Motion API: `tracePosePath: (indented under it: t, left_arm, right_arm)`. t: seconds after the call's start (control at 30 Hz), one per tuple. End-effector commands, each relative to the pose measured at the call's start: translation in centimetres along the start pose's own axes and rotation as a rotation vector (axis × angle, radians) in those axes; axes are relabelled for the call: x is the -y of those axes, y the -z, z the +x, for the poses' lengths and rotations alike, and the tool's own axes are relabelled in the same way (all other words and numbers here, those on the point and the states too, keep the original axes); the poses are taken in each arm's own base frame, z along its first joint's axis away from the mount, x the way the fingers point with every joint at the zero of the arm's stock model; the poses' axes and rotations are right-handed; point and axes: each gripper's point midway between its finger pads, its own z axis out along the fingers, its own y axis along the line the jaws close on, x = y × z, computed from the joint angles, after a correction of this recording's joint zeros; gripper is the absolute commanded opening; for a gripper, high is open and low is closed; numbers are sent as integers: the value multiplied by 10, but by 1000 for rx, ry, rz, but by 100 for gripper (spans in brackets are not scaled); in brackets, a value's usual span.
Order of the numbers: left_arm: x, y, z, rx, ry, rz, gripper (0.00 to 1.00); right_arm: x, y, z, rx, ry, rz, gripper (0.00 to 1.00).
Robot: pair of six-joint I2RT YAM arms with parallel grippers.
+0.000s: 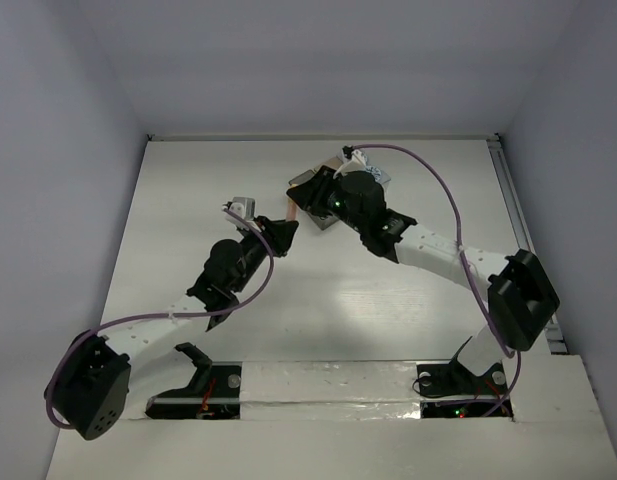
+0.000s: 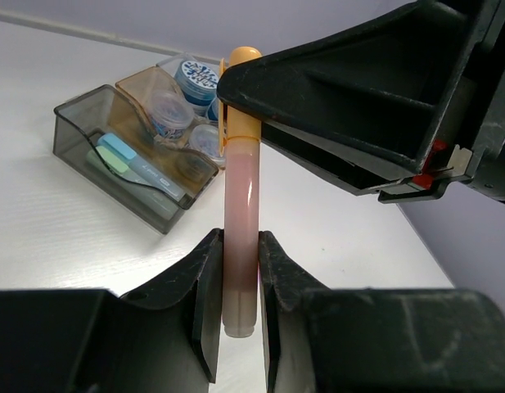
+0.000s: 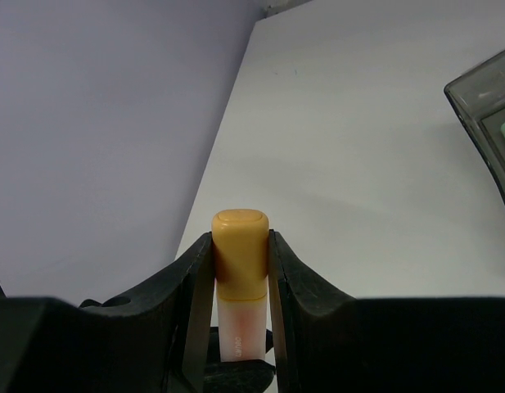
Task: Sort the stationery into containers
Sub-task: Close the pen cap on the pen.
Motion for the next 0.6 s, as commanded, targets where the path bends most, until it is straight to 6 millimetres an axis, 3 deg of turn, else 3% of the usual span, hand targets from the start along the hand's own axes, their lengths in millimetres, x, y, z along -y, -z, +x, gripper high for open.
tracePosePath:
  t: [0.0,0.27,0.57]
  left_arm:
    - [36,-7,-97,267,35,54,0]
    - [57,3,-134,306,48,82,0]
    - [60,5,-157,355,11,54,0]
  right_arm:
    - [-6,22,47,-178,69,-47,0]
    - [11,41,78,-258,166,-24,0]
    - [25,67,123,-352,212,-14,0]
